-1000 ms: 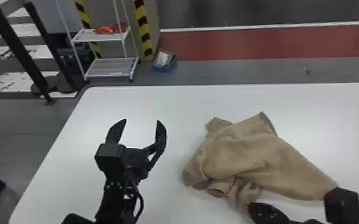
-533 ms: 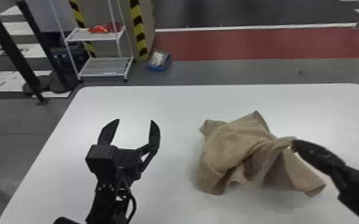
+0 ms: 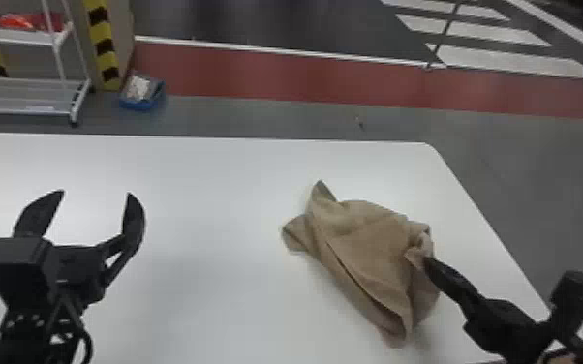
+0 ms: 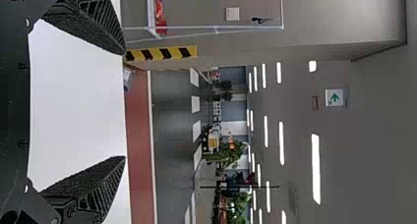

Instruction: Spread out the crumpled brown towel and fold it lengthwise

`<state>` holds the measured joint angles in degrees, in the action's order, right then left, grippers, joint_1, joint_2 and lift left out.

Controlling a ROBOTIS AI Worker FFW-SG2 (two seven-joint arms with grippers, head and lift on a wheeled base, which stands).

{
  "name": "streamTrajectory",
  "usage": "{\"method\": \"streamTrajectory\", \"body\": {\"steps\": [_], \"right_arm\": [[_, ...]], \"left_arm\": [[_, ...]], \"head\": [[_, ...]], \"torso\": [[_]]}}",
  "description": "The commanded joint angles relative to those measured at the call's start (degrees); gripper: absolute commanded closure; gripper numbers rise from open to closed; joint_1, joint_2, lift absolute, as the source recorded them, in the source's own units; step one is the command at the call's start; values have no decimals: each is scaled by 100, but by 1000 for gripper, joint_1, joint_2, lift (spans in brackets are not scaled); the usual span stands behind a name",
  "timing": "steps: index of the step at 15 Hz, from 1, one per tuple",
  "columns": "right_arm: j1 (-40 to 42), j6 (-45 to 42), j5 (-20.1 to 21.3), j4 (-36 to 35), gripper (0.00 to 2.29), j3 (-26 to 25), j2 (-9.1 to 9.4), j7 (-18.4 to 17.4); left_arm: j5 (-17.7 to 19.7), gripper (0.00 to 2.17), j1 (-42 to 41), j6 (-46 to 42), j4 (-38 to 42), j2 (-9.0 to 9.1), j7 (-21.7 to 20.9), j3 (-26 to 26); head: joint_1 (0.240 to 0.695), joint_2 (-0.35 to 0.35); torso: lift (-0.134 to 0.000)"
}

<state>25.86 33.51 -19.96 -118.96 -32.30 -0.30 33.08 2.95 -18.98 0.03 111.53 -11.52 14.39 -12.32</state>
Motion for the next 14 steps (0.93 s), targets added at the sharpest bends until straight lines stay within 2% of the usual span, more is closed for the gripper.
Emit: {"method": "streamTrajectory", "body": {"steps": [1, 4, 5, 6, 7, 8, 9, 11, 12, 14], "right_arm": [[25, -85, 53, 83, 1625, -30, 4, 5], [69, 3, 211, 233, 1625, -57, 12, 5], [130, -14, 211, 268, 1625, -22, 12, 5], [183, -32, 238, 277, 1625, 22, 30, 5], [227, -67, 291, 277, 1625, 58, 35, 5], [244, -102, 370, 303, 1625, 58, 35, 5], [280, -102, 387, 303, 1625, 58, 35, 5], [359, 109, 343, 250, 1625, 119, 35, 58], [508, 109, 334, 30, 1625, 374, 35, 102], [666, -14, 334, -523, 1625, 893, 35, 58]], "left_arm": [[74, 140, 53, 169, -43, -17, -129, -147], [760, 225, 79, 503, -35, -132, -920, -323], [804, 282, 132, 766, -35, -132, -1061, -508], [839, 417, 228, 1048, -43, -140, -1193, -692], [1041, 569, 325, 1223, -96, -140, -1342, -824], [1304, 721, 457, 1487, -166, -132, -1536, -938], [1436, 731, 545, 1716, -184, -132, -1667, -1053], [1436, 731, 589, 1839, -193, -140, -1711, -1220], [1419, 728, 589, 1786, -193, -149, -1632, -1202], [1287, 728, 589, 1364, -245, -176, -1202, -965]], "head": [[695, -226], [695, -277], [695, -294], [695, -314], [695, -350], [695, -350], [695, -350], [695, -350], [695, -350], [695, -350]], "torso": [[-124], [-124], [-124], [-124], [-124], [-124], [-124], [-124], [-124], [-124]]}}
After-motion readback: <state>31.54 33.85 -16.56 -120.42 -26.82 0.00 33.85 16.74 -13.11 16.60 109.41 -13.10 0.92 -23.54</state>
